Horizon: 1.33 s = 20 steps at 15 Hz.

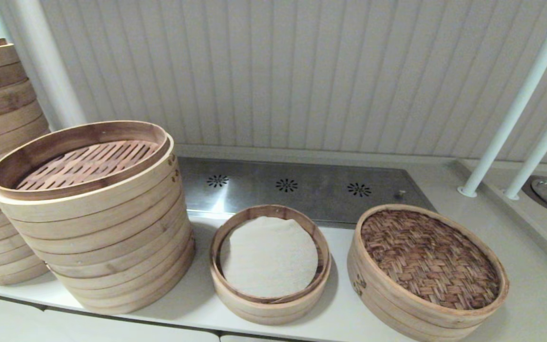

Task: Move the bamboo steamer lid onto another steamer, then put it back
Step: Pick up the steamer

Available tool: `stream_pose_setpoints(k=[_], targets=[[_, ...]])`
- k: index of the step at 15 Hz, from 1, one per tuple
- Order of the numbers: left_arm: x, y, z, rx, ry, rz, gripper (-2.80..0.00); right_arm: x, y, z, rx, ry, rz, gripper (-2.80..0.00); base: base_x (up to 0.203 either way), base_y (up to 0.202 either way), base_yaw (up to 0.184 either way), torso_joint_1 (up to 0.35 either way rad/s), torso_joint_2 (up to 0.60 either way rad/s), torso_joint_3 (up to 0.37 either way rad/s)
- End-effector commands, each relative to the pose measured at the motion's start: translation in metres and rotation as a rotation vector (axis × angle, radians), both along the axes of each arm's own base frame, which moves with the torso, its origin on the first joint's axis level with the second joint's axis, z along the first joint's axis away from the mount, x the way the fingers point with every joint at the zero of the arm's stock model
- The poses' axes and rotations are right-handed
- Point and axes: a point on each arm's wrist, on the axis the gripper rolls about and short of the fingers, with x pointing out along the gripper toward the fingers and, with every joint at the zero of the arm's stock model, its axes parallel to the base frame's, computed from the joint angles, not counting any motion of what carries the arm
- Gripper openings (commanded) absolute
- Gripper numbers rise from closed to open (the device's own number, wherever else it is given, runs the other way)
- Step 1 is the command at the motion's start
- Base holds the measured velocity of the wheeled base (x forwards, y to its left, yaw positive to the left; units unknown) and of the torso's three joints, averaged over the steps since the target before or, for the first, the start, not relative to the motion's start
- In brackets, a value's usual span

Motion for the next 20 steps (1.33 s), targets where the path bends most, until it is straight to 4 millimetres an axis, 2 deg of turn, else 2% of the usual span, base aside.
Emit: stream_pose_setpoints(k=[1,6,7,10,12,14,16,18,20], targets=[[0.0,0.0,0.0,0.0,0.001,0.0,-2.8,0.0,0.0,0.0,-0.008,-0.002,0.002,-2.8,0.0,0.0,0.0,0.0,0.0,0.0],[0.0,0.0,0.0,0.0,0.002,0.0,-2.8,-0.002,0.0,0.0,-0.02,0.039,0.006,-2.8,0.0,0.0,0.0,0.0,0.0,0.0],[0.0,0.0,0.0,0.0,0.002,0.0,-2.8,-0.004,0.0,0.006,-0.02,0.032,0.009,-2.8,0.0,0.0,0.0,0.0,0.0,0.0],[0.0,0.0,0.0,0.0,0.002,0.0,-2.8,-0.023,0.001,0.049,-0.019,-0.008,0.055,-2.8,0.0,0.0,0.0,0.0,0.0,0.0],[0.0,0.0,0.0,0.0,0.002,0.0,-2.8,-0.011,0.001,0.075,-0.015,0.073,0.069,-2.8,0.0,0.0,0.0,0.0,0.0,0.0],[0.0,0.0,0.0,0.0,0.002,0.0,-2.8,0.025,0.002,0.109,-0.009,0.217,0.08,-2.8,0.0,0.0,0.0,0.0,0.0,0.0],[0.0,0.0,0.0,0.0,0.002,0.0,-2.8,0.078,0.002,0.144,-0.004,0.348,0.092,-2.8,0.0,0.0,0.0,0.0,0.0,0.0],[0.0,0.0,0.0,0.0,0.002,0.0,-2.8,0.146,0.005,0.174,0.0,0.47,0.107,-2.8,0.0,0.0,0.0,0.0,0.0,0.0],[0.0,0.0,0.0,0.0,0.002,0.0,-2.8,0.216,0.011,0.191,0.021,0.571,0.119,-2.8,0.0,0.0,0.0,0.0,0.0,0.0]])
